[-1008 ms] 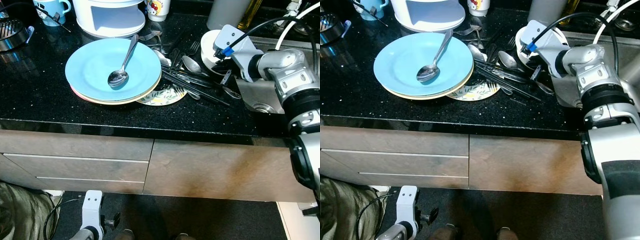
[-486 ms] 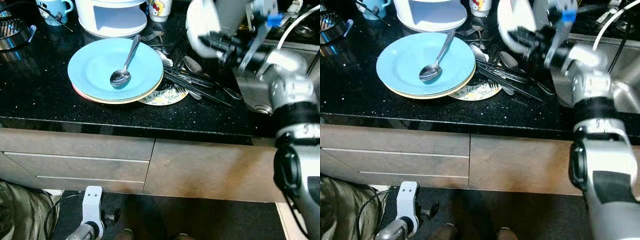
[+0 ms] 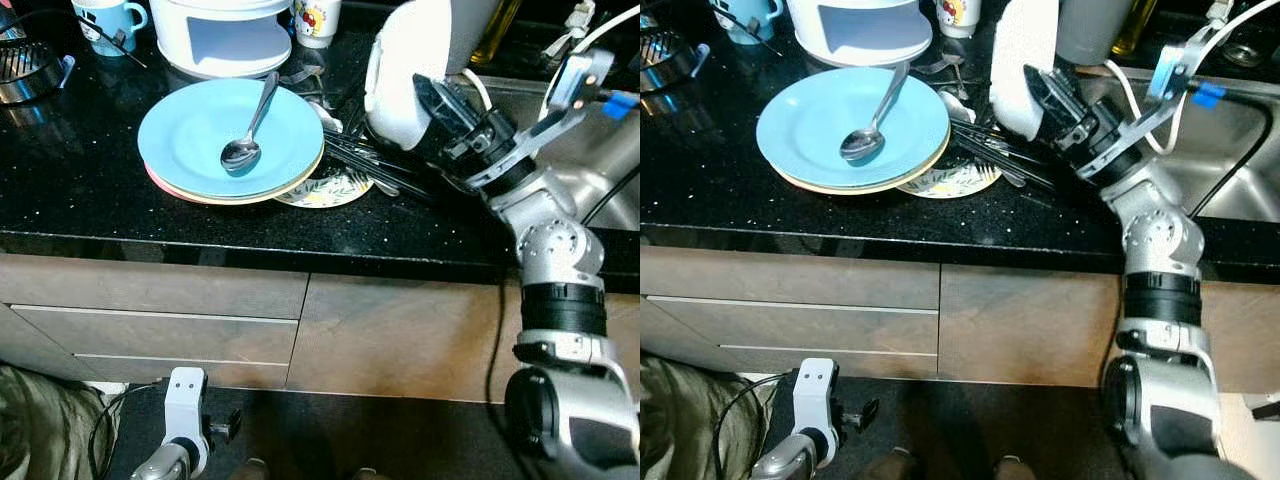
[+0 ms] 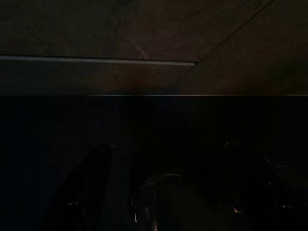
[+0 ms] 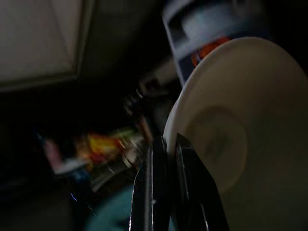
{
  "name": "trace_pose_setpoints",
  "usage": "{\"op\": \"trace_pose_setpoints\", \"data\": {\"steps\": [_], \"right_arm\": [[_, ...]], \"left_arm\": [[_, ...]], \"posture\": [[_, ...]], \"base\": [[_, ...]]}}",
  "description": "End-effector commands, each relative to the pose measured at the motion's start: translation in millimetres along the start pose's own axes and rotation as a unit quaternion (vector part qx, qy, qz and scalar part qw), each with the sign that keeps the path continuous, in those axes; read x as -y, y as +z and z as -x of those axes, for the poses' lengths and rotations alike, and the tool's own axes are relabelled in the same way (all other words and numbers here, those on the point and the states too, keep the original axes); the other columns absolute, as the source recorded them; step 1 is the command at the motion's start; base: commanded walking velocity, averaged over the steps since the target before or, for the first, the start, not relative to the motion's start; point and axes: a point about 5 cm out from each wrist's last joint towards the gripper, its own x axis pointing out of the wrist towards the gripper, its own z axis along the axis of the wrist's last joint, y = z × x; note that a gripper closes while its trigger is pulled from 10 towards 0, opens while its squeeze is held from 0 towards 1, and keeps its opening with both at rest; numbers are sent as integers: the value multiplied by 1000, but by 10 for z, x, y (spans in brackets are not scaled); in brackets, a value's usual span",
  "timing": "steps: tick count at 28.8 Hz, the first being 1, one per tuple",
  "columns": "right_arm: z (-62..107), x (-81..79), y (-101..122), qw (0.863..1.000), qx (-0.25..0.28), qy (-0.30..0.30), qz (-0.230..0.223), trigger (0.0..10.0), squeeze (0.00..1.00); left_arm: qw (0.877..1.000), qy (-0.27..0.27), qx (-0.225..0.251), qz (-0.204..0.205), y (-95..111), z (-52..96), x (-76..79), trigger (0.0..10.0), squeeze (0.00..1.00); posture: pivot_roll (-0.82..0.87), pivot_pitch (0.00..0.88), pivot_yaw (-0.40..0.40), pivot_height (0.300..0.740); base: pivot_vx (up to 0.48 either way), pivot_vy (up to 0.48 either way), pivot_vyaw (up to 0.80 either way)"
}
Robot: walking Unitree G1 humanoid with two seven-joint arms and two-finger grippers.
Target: Kitchen organization
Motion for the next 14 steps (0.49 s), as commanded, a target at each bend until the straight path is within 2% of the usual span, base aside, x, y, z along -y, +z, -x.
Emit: {"op": "trace_pose_setpoints", "data": {"steps": [1, 2, 4, 6, 8, 10, 14], "right_arm": [[-18, -99, 140, 998, 61, 17, -27, 10000, 0], [-18, -99, 140, 998, 61, 17, -27, 10000, 0], [-20, -178, 142, 993, 92, 23, -62, 10000, 0], [2, -245, 143, 991, 105, 32, -74, 10000, 0], [36, -285, 196, 984, 141, 39, -98, 10000, 0], [50, -297, 215, 981, 153, 41, -108, 10000, 0], [36, -378, 93, 986, 122, 42, -107, 10000, 0]], "left_arm": [[1000, -5, -15, -2, -72, 10, 39, 10000, 0], [1000, -5, -15, -2, -72, 10, 39, 10000, 0], [1000, -5, -14, -1, -64, 4, 44, 10000, 0], [1000, -4, -15, 2, -66, 1, 48, 10000, 0], [1000, -6, -17, 3, -68, -2, 56, 10000, 0], [1000, -6, -18, 3, -69, -3, 58, 10000, 0], [1000, -8, -19, 3, -57, -13, 66, 10000, 0]], "posture": [[46, 137, -53, 740], [46, 137, -53, 740], [46, 129, -47, 740], [50, 122, -44, 740], [54, 108, -39, 740], [54, 108, -39, 740], [60, 101, -36, 740]], "base": [[0, 0, 0], [0, 0, 0], [0, 0, 0], [0, 0, 0], [0, 0, 0], [0, 0, 0], [0, 0, 0]]}}
